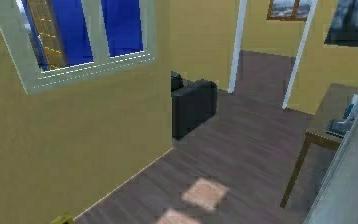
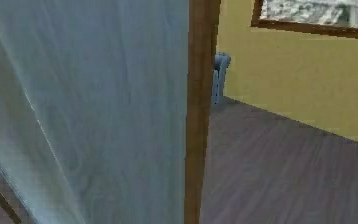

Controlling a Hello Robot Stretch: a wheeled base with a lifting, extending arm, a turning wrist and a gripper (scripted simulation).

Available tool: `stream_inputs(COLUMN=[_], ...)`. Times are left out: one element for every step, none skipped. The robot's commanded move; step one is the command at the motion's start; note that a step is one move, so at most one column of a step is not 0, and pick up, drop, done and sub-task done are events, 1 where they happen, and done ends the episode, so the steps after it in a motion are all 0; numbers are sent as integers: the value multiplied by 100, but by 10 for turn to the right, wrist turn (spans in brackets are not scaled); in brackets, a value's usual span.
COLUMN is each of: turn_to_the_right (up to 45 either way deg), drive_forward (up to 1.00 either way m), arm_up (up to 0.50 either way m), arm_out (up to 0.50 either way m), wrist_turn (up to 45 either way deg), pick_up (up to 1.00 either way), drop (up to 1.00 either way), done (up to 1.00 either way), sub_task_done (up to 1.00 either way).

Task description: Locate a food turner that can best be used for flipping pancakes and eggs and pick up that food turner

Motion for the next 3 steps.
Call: stream_inputs(turn_to_the_right=[0, 210, 0], drive_forward=[40, 0, 100], arm_up=[0, 0, 0], arm_out=[0, 0, 0], wrist_turn=[0, 0, 0], pick_up=[0, 0, 0], drop=[0, 0, 0], done=[0, 0, 0], sub_task_done=[0, 0, 0])
